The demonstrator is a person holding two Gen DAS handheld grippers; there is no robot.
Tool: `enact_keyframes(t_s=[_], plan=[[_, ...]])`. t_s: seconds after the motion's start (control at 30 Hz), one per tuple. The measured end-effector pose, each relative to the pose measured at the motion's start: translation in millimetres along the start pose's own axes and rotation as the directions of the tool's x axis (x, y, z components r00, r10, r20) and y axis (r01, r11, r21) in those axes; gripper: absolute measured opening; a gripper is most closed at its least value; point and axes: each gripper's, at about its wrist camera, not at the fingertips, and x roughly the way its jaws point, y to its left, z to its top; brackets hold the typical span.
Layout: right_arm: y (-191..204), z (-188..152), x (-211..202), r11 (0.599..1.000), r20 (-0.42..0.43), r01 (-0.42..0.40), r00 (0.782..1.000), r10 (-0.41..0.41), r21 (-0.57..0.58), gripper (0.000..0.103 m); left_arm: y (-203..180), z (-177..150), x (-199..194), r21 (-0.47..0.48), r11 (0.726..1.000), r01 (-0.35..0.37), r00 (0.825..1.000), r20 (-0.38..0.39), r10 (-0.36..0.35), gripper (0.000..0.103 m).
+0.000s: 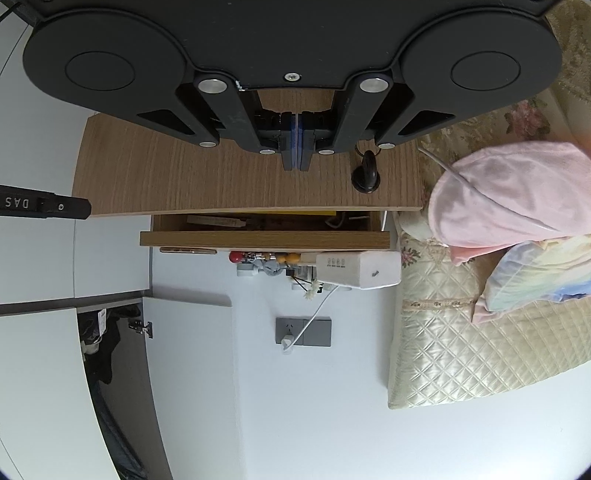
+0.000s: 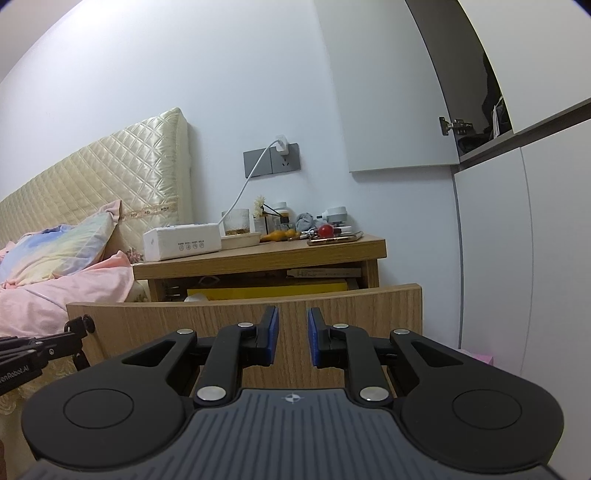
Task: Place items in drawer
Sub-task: 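Push the drawer front inward with the closed left gripper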
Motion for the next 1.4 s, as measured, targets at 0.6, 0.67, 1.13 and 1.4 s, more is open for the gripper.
enact_keyframes(t_s=[0.6,0.67,1.13,1.4], plan=[[-4,-4,18,1.000,-0.037,0.010,0.999,-0.010,0.009,0.020,10,-7,17,-0.023,0.999,-0.028,0.999,-0.045,0.027,0.000],[-5,-4,19,1.000,-0.039,0.011,0.999,-0.011,0.011,0.020,12,-7,18,-0.028,0.999,-0.037,0.998,-0.048,0.036,0.000],[-9,-9,30,1.000,-0.066,0.010,0.998,-0.009,0.021,0.020,16,-11,28,-0.036,0.998,-0.051,0.996,-0.071,0.048,0.000],[-11,-10,36,1.000,-0.080,0.013,0.997,-0.011,0.025,0.020,17,-11,35,-0.039,0.998,-0.054,0.996,-0.080,0.051,0.000]])
